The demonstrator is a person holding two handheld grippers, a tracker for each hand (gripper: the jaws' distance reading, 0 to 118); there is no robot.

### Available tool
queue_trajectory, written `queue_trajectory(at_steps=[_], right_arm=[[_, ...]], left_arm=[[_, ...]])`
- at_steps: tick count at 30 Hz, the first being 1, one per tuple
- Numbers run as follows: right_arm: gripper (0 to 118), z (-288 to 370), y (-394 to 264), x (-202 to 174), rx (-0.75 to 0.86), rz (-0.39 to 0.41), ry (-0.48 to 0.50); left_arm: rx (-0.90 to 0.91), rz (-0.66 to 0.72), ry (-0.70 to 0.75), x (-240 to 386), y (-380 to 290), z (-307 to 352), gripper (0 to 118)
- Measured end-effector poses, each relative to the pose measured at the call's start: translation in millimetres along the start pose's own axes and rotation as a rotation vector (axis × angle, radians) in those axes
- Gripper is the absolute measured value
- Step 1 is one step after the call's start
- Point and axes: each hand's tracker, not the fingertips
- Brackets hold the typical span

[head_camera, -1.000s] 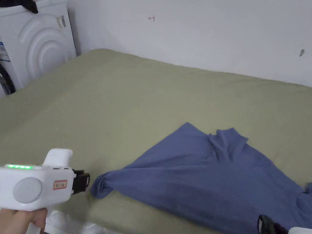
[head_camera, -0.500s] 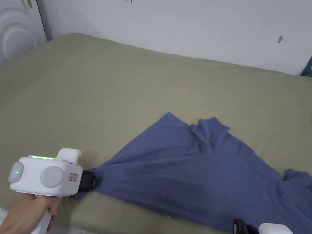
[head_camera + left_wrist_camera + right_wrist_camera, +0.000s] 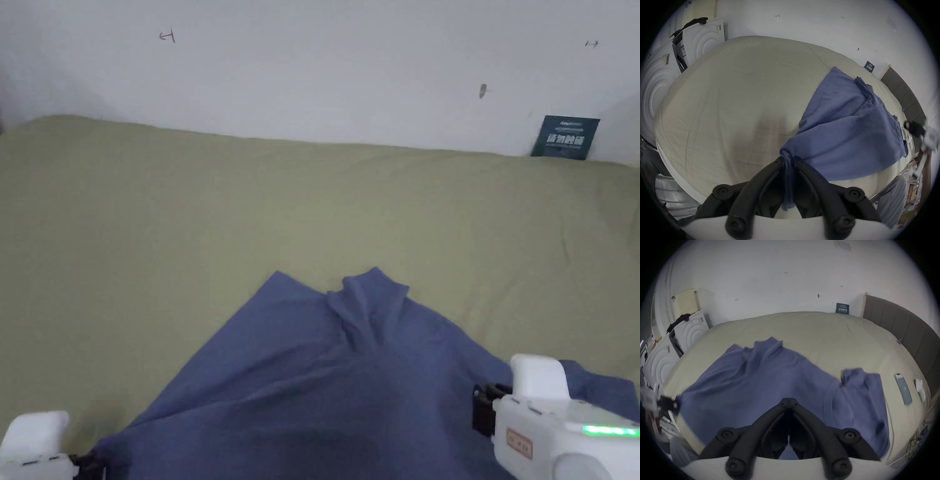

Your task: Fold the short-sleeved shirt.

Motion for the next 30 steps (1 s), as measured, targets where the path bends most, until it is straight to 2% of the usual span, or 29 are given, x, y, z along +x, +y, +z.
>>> queue_trajectory(at_steps=[2, 4, 5, 6, 7, 8, 9, 10, 12, 13, 14, 15, 16, 18, 20, 21, 22, 23, 26, 28, 30], right_arm=[[2, -41.4, 36.3, 11.6, -0.034, 0.009, 0.008], [3, -82.0, 70.4, 17.1, -0.080, 0.066, -0.020], [8, -99.4, 83.5, 20.5, -0.089, 0.086, -0.008], [31, -118.4, 97.3, 24.0, -0.119, 0.102, -0.004], [84, -134.2, 108.3, 26.5, -0.159, 0.106, -0.006], [113, -148.5, 116.5, 27.9, -0.192, 0.099, 0.034], [118, -164.8, 121.0, 31.7, -0.257, 0.099, 0.069], [113, -180.3, 122.9, 32.9, -0.320, 0.100, 0.074], [112, -193.9, 120.5, 32.3, -0.363, 0.141, 0.059], [111, -203.5, 117.4, 31.4, -0.425, 0.169, 0.059], [111, -209.7, 109.4, 28.5, -0.459, 0.216, 0.011], [111, -211.6, 103.8, 26.2, -0.438, 0.257, -0.002], [112, -203.8, 100.5, 22.9, -0.373, 0.243, 0.006], [110, -199.3, 102.2, 16.8, -0.391, 0.216, -0.016], [92, -182.6, 102.1, 13.6, -0.376, 0.227, 0.015], [76, -174.8, 103.4, 11.4, -0.365, 0.216, 0.034], [42, -167.3, 104.0, 9.0, -0.354, 0.210, 0.048], [2, -163.8, 104.1, 9.8, -0.339, 0.218, 0.040], [3, -142.9, 106.5, 9.0, -0.304, 0.218, 0.037], [3, -117.5, 112.6, 7.3, -0.225, 0.258, 0.025], [3, -86.4, 124.6, 7.4, -0.189, 0.263, 0.049]], left_arm=[[0.000, -0.006, -0.003, -0.3, 0.8, 0.6, 10], [0.003, 0.000, -0.011, -0.4, 1.7, 2.1, 10], [0.004, 0.005, -0.013, -0.6, 2.3, 2.5, 10], [0.007, 0.012, -0.014, -0.8, 2.8, 2.6, 10], [0.006, 0.016, -0.016, -1.7, 3.0, 2.4, 10], [0.006, 0.020, -0.018, -1.8, 3.4, 2.1, 10], [0.006, 0.022, -0.021, -1.9, 4.0, 1.2, 10], [0.005, 0.023, -0.019, -1.8, 4.3, -0.5, 10], [-0.002, 0.025, -0.018, -1.8, 4.3, -3.9, 10], [-0.003, 0.027, -0.015, -1.6, 4.2, -4.7, 10], [-0.005, 0.032, -0.018, -1.5, 4.5, -4.9, 10], [-0.007, 0.029, -0.020, -1.8, 4.2, -5.7, 10], [-0.009, 0.024, -0.017, -1.4, 4.8, -6.0, 10], [-0.009, 0.021, -0.016, -0.4, 5.1, -5.2, 10], [-0.008, 0.014, -0.011, 1.1, 3.8, -4.6, 10], [-0.010, 0.015, -0.010, 1.8, 3.7, -4.8, 10], [-0.012, 0.015, -0.011, 2.3, 4.1, -5.0, 10], [-0.011, 0.014, -0.011, 1.5, 3.5, -5.0, 10], [-0.020, -0.006, -0.006, 2.5, 7.0, -5.0, 10], [-0.013, -0.014, -0.005, 3.3, 7.4, 1.1, 10], [0.015, 0.002, -0.010, 3.4, 10.3, 9.7, 10]])
